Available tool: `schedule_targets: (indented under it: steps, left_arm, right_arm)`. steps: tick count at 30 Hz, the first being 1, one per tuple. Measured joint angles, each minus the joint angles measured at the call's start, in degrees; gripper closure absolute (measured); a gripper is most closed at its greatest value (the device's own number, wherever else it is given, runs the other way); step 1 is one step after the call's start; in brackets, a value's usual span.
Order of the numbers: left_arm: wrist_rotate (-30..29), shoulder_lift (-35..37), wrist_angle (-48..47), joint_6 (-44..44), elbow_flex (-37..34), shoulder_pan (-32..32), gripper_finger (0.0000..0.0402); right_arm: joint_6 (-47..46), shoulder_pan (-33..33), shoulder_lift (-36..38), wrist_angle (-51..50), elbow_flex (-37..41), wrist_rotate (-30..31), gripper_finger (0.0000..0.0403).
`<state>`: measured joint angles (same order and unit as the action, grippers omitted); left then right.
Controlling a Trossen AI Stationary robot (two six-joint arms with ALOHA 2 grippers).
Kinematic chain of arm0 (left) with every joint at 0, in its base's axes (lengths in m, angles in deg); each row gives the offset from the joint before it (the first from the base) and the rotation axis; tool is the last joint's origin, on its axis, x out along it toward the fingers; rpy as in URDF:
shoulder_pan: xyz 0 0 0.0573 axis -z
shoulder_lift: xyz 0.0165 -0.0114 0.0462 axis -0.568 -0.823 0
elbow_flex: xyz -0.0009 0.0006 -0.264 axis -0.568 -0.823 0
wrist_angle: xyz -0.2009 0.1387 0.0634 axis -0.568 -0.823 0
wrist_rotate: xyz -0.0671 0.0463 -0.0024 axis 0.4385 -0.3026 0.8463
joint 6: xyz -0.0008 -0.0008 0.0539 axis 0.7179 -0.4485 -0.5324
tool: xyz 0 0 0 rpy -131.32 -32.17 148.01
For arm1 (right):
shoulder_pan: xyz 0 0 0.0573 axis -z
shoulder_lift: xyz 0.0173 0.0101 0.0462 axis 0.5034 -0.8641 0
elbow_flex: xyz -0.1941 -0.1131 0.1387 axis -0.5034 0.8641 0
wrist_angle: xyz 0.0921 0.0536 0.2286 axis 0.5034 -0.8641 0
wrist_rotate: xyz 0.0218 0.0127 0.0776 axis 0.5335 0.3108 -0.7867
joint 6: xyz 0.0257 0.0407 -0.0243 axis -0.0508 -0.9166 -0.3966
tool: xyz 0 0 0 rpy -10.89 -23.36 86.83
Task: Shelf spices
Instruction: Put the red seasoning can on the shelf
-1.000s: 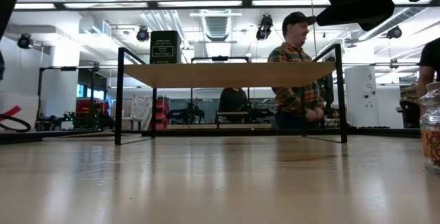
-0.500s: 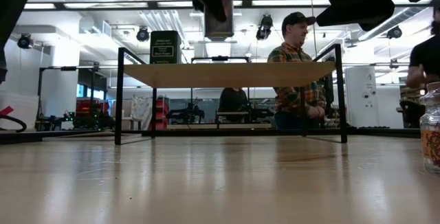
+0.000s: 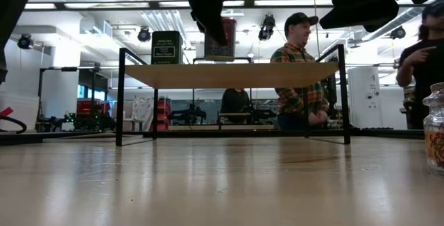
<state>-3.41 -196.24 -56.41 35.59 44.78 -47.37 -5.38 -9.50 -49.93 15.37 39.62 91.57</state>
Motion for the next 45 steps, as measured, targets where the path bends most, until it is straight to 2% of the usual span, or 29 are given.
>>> schedule_targets:
  steps: [12,19,38,45]
  left_arm:
    - [2.2,0.02,2.98,1.4,-0.9,0.0,0.0196]
    - [2.23,0.0,3.85,1.52,-2.94,0.0,0.0196]
    - [2.28,0.0,4.12,1.98,-3.02,0.07,0.0195]
    - [1.88,0.0,4.03,1.98,-3.02,0.07,0.0163]
  right_arm:
    - [-0.02,0.0,-0.02,0.02,0.0,-0.02,0.0204]
    - [-0.02,0.0,-0.02,0.04,0.0,-0.02,0.0204]
    - [-0.04,-0.01,-0.02,0.05,0.0,-0.02,0.0204]
    - [-0.04,-0.02,-0.02,0.05,0.0,-0.02,0.0204]
